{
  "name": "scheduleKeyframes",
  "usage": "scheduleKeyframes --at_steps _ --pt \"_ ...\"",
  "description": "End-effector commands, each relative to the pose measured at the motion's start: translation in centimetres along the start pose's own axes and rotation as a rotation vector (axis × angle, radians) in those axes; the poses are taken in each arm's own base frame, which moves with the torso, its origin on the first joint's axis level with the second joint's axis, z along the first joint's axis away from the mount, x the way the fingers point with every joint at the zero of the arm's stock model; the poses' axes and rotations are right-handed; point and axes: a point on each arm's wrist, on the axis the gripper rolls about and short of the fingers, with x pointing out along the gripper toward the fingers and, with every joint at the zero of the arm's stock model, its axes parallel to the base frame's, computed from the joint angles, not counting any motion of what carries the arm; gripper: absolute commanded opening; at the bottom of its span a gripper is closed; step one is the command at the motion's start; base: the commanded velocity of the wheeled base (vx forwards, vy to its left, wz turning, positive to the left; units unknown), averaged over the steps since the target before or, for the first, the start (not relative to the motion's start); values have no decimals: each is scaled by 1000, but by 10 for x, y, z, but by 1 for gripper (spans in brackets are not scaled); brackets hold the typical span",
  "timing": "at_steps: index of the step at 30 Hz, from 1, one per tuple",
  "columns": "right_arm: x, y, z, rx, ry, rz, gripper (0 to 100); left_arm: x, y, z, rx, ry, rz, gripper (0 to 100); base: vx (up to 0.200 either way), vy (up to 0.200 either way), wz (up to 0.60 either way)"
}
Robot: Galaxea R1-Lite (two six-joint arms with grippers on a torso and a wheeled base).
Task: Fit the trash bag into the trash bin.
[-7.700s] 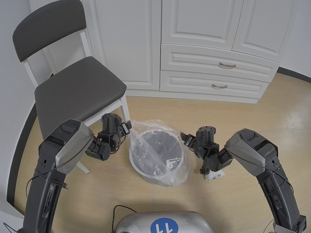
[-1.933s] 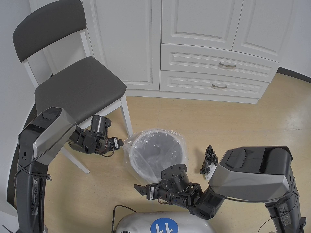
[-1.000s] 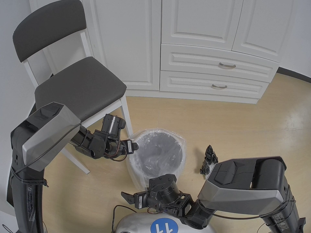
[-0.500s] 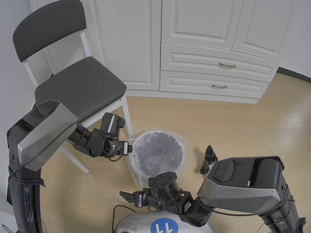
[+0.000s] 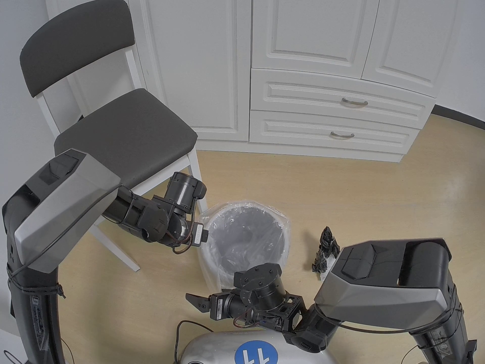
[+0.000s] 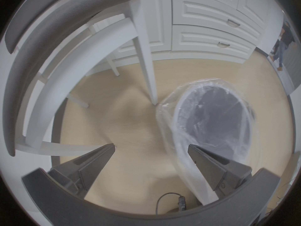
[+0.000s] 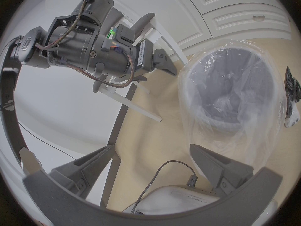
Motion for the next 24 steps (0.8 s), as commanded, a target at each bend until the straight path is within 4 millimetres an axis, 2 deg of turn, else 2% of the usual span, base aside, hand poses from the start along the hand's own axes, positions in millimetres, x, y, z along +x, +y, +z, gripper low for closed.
scheduleKeyframes --at_steps 1,7,17,24 --pt "-2 1 -1 -2 3 2 100 -5 -2 2 5 -7 12 100 0 0 0" --pt "-4 0 -5 -4 -3 10 100 -3 -2 -2 9 6 14 100 0 0 0" --pt "-10 2 -13 -10 -13 32 100 -11 -17 -5 33 2 -7 100 0 0 0" --pt "-10 1 -14 -10 -10 31 100 -9 -16 -8 54 8 84 100 0 0 0"
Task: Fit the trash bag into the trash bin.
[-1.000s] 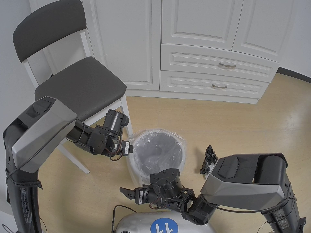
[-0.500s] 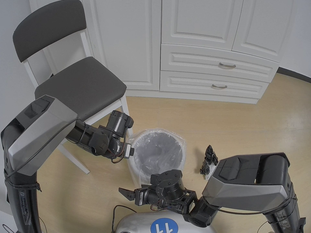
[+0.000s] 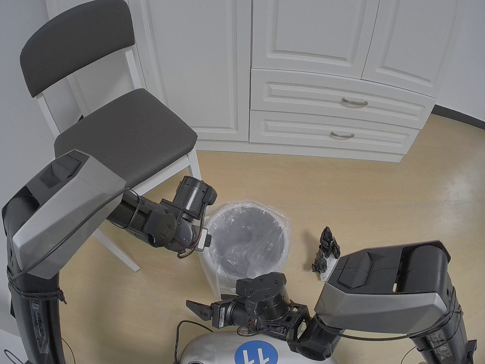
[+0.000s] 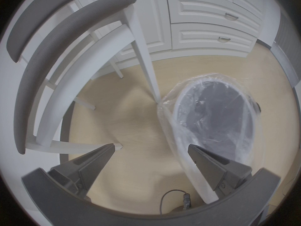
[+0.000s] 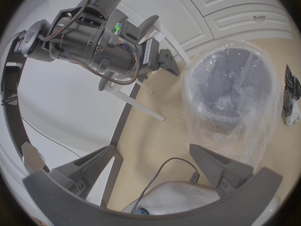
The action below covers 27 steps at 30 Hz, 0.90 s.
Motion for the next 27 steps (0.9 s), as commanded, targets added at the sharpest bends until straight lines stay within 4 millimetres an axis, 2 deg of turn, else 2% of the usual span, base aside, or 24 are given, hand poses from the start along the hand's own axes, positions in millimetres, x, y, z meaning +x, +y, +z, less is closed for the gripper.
scheduleKeyframes --at_steps 1,14,16,20,25,27 --pt "0 -1 -2 -1 4 -2 100 1 0 -2 8 8 12 100 0 0 0" --pt "0 0 -6 -8 11 -8 100 -6 -3 0 18 5 4 100 0 0 0" --pt "-2 0 -9 -14 8 -2 100 -16 -9 1 21 -11 -12 100 0 0 0" --pt "-3 2 -12 -21 -8 18 100 -19 -20 -6 48 -6 -31 100 0 0 0" --pt "-1 1 -18 -28 -13 19 100 -3 -42 -25 59 40 -43 100 0 0 0" --pt "-2 2 -19 -29 -12 18 100 1 -45 -30 52 54 -40 100 0 0 0"
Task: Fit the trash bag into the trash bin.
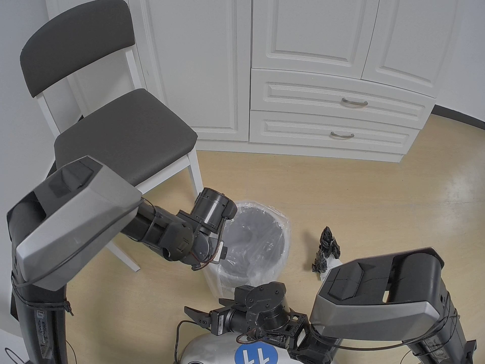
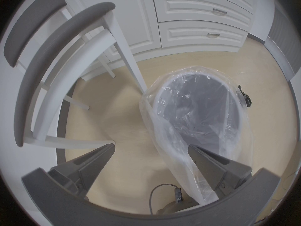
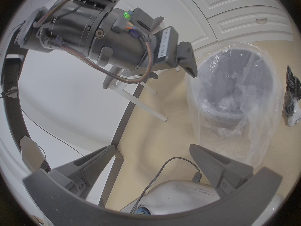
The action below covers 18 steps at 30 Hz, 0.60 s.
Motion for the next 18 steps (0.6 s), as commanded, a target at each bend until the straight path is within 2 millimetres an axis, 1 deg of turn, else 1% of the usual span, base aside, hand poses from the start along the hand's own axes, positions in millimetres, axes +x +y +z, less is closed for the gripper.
scheduleKeyframes --at_steps 1,5,6,9,10,12,13,14,18 --pt "0 0 -6 -3 13 -5 100 16 -14 -15 10 46 0 100 0 0 0" --pt "-1 -1 -6 -3 14 -5 100 22 -14 -22 20 73 4 100 0 0 0" --pt "-1 -1 -7 -4 14 -5 100 26 -12 -26 20 90 12 100 0 0 0" --pt "-2 -2 -7 -21 15 -12 100 28 -1 -30 4 111 31 100 0 0 0" --pt "-2 -2 -7 -23 14 -13 100 28 -1 -31 6 114 30 100 0 0 0" --pt "-5 -2 -5 -32 -14 -3 100 29 8 -40 0 146 41 100 0 0 0" --pt "-5 -2 -5 -32 -14 -3 100 29 8 -40 0 146 41 100 0 0 0" --pt "-7 -3 -4 -34 -29 4 100 32 14 -46 -14 171 50 100 0 0 0" --pt "-8 -3 -3 -43 -30 3 100 34 19 -48 -59 173 27 100 0 0 0"
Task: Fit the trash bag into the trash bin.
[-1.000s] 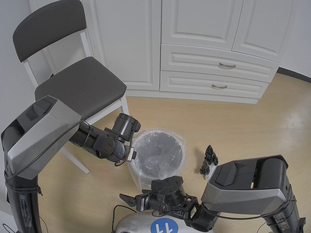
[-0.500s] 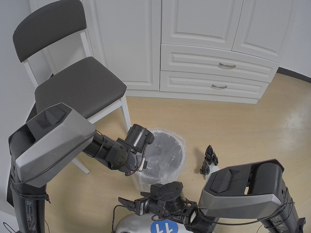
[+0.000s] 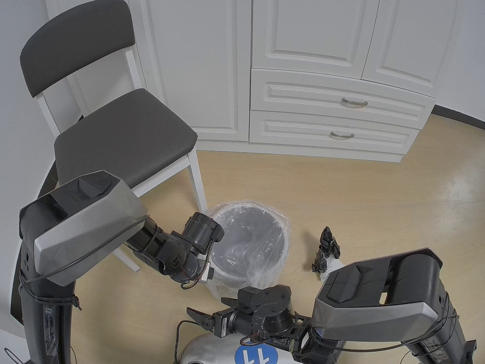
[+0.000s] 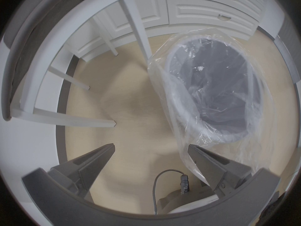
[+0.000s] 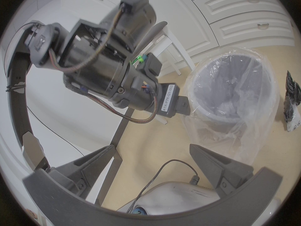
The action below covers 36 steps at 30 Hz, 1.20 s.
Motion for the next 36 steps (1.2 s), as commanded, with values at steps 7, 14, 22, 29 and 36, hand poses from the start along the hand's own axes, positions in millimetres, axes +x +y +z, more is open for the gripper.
scheduleKeyframes --at_steps 7,14,22,29,36 --pt "-6 -9 23 -17 -56 -24 100 25 17 -11 -46 43 5 100 0 0 0" --pt "-20 -23 68 -6 -153 -70 100 60 27 2 -95 67 -77 100 0 0 0" --pt "-48 -64 144 44 -259 -228 100 91 59 11 -112 89 -106 100 0 0 0" --pt "-40 -103 149 78 -240 -351 100 95 68 15 -135 83 -136 100 0 0 0" --pt "-19 -103 164 93 -158 -492 100 66 70 10 -141 81 -248 100 0 0 0"
